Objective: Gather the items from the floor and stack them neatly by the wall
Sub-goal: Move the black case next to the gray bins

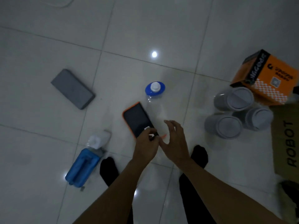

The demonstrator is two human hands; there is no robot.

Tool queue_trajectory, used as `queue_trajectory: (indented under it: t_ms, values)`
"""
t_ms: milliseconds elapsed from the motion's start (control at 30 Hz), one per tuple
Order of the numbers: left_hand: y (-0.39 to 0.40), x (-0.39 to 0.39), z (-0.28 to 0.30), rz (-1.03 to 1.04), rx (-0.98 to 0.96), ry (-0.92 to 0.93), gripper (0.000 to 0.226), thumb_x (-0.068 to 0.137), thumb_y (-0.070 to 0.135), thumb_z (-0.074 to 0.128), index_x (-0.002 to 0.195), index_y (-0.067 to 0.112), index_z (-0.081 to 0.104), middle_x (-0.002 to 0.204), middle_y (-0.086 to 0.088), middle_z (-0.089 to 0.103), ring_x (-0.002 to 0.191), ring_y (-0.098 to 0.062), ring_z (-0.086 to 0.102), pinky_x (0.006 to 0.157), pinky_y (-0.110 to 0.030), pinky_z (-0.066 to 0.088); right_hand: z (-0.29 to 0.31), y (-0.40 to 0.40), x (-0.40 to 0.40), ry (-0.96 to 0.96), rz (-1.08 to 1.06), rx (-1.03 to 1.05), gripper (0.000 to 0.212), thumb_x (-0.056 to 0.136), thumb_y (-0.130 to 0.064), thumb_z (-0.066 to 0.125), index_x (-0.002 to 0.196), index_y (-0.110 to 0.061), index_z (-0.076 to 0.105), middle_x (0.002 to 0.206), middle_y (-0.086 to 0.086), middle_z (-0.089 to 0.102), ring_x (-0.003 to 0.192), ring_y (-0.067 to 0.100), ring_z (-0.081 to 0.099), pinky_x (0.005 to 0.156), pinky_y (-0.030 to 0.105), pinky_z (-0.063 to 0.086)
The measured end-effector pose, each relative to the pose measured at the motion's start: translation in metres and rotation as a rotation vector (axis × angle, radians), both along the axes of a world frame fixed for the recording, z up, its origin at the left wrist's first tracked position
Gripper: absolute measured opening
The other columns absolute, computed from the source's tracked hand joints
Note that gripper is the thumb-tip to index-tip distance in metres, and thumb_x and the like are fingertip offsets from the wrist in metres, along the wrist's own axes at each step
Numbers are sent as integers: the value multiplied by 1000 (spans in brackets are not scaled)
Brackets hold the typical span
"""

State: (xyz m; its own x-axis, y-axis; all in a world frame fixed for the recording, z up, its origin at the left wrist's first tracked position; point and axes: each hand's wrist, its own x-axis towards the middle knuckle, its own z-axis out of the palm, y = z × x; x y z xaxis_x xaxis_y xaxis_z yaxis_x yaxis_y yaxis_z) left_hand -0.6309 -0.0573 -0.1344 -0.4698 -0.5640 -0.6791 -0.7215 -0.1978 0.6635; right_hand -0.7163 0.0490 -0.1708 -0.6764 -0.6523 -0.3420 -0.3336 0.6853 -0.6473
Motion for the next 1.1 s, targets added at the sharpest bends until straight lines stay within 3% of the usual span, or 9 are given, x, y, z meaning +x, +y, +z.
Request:
queue_trajectory:
  t_ms: [167, 233, 333, 400, 467, 567, 633, 800, 1100]
  values:
    - [-39, 40, -35, -33, -46, -81, 21, 90, 12, 64, 109, 19, 64, 109, 3, 65, 100, -14, 61, 76, -10, 42, -45, -35, 43, -92, 17, 184, 96, 70, -51, 83, 149, -16, 40, 139, 15, 46, 124, 33, 48, 91, 49, 52]
    - [-53, 47, -59, -73, -86, -91, 28, 90, 10, 63, 118, 15, 63, 118, -3, 63, 107, -19, 59, 84, -18, 41, -74, -44, 53, -110, 33, 259, 105, 65, -55, 85, 150, -18, 36, 142, 15, 45, 127, 36, 47, 93, 53, 52]
    - [-74, 48, -107, -146, -126, -101, 35, 89, 8, 62, 124, 5, 59, 123, -12, 59, 111, -24, 55, 82, -15, 34, -116, -56, 66, -75, 92, 324, 115, 63, -55, 83, 157, -20, 25, 148, 19, 39, 133, 39, 42, 103, 51, 44]
    - [-89, 46, -139, -221, -181, -112, 42, 83, 22, 61, 120, 3, 59, 120, -15, 58, 112, -30, 56, 84, -21, 37, -138, -66, 75, -43, 117, 387, 128, 60, -59, 83, 159, -25, 10, 156, 19, 26, 140, 39, 33, 108, 52, 38]
    - [-103, 46, -175, -275, -249, -98, 57, 74, 33, 56, 122, 2, 59, 124, -18, 56, 114, -32, 56, 94, -33, 45, -157, -75, 84, -27, 127, 474, 137, 58, -65, 83, 157, -33, -7, 162, 17, 9, 145, 40, 21, 112, 58, 31]
    - [-124, 42, -211, -360, -341, -97, 77, 75, 42, 52, 143, 7, 46, 143, -19, 50, 132, -35, 46, 115, -39, 28, -175, -83, 92, -11, 113, 593, 146, 58, -61, 87, 153, -40, -21, 164, 14, -7, 150, 40, 5, 110, 74, 20]
    - [-138, 36, -221, -391, -331, -147, 85, 74, 51, 52, 149, 14, 38, 149, -20, 43, 138, -39, 38, 117, -47, 28, -182, -86, 95, 21, 98, 639, 150, 55, -60, 89, 151, -42, -25, 164, 14, -6, 150, 40, 6, 104, 80, 16]
    - [-147, 23, -215, -384, -235, -195, 89, 77, 41, 66, 153, 13, 28, 144, -21, 41, 131, -40, 43, 110, -50, 37, -184, -85, 89, 59, 87, 645, 155, 44, -63, 89, 152, -43, -21, 155, 16, 9, 135, 39, 24, 99, 79, 24]
    - [-114, 8, -144, -395, -379, -131, 70, 83, 24, 68, 147, 16, 39, 130, -20, 46, 115, -41, 49, 95, -48, 47, -107, -55, 65, -1, 92, 606, 149, 48, -60, 87, 152, -44, -18, 155, 15, 11, 137, 38, 24, 104, 78, 20]
